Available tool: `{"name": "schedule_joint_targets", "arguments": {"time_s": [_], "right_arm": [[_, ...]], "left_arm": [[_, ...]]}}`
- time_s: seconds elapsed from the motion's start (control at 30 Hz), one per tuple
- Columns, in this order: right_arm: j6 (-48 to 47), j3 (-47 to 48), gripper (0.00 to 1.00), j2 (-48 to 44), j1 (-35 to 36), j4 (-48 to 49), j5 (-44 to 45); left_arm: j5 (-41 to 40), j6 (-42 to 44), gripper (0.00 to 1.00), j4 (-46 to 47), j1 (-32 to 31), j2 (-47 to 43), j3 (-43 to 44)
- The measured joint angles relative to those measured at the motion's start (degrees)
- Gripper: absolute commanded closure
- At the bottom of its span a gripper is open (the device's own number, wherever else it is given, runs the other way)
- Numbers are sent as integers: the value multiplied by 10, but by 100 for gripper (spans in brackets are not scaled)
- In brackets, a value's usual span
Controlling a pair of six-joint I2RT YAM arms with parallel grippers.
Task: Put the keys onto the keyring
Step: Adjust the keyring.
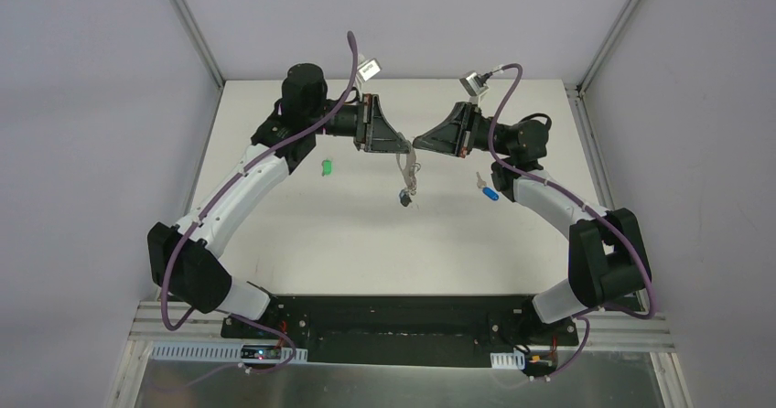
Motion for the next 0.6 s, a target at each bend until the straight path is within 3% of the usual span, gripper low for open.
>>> {"name": "schedule_joint_targets", "arguments": {"time_s": [0.6], "right_arm": [[-16, -4, 100, 0, 0, -11, 5]], "left_arm": [[-2, 5, 81, -5, -4, 19, 12]]}}
